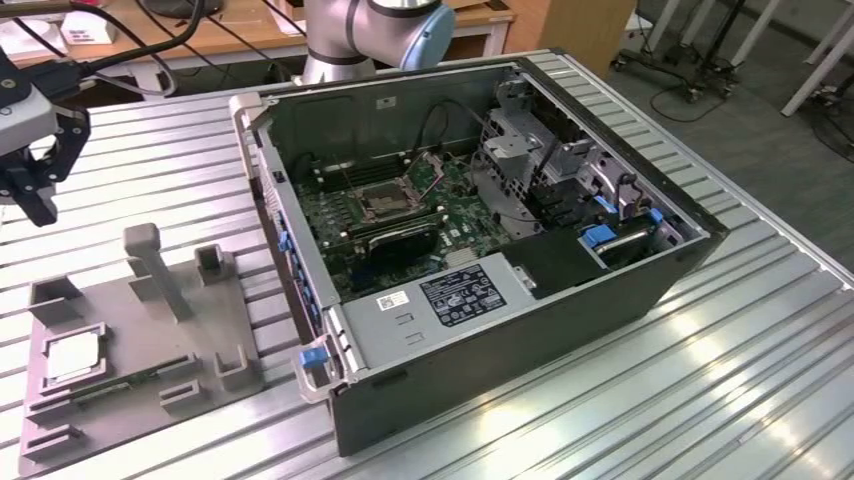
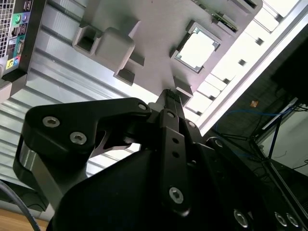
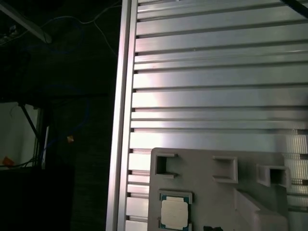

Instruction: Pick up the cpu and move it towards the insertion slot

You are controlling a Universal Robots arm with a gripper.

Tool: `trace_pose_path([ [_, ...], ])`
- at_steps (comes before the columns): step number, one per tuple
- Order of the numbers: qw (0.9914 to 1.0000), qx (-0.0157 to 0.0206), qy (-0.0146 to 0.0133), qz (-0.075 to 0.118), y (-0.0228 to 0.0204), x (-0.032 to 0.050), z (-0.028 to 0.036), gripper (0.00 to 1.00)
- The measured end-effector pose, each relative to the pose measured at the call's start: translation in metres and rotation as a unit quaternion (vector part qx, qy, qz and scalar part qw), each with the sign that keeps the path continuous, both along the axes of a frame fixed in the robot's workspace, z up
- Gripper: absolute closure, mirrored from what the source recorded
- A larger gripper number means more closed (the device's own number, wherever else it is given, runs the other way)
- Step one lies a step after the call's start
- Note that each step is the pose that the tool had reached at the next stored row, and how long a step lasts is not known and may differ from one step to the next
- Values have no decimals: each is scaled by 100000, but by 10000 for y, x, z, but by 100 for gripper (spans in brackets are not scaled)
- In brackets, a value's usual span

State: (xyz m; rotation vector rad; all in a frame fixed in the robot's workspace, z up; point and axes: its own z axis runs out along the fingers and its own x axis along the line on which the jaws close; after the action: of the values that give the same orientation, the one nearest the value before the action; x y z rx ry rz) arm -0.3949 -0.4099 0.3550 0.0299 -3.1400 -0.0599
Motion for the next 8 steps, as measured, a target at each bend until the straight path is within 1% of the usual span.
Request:
trace_pose_path([
  [8,100000,3,-3,6,0,-36,-1,90],
])
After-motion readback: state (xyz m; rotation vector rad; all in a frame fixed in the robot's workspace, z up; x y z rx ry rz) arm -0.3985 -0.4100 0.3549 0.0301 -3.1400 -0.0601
